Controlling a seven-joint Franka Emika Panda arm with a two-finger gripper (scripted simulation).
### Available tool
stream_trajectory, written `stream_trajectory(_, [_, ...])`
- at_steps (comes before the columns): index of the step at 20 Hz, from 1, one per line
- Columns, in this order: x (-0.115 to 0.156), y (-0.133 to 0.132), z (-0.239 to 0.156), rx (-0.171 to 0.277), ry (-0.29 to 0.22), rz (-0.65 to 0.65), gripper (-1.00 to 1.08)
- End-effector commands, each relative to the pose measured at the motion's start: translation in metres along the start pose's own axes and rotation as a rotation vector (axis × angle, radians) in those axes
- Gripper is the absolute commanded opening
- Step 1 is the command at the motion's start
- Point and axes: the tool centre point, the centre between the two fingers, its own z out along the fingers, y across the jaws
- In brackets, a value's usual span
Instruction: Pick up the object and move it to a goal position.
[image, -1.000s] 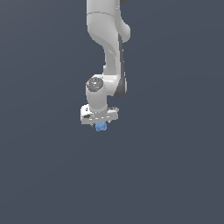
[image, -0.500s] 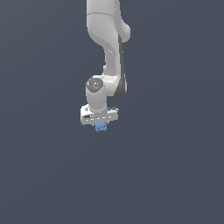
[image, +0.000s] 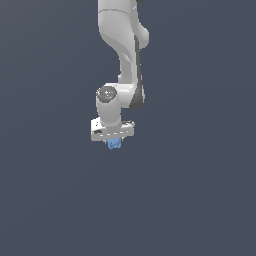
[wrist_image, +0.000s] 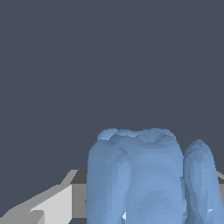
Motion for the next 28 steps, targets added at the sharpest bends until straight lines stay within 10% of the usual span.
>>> stream_trajectory(1, [0.001, 0.004, -0.011, 0.000, 0.001, 0.000, -1.00])
stream_trajectory(28, [0.021, 0.086, -0.264, 0.001, 0.001, 0.000, -1.00])
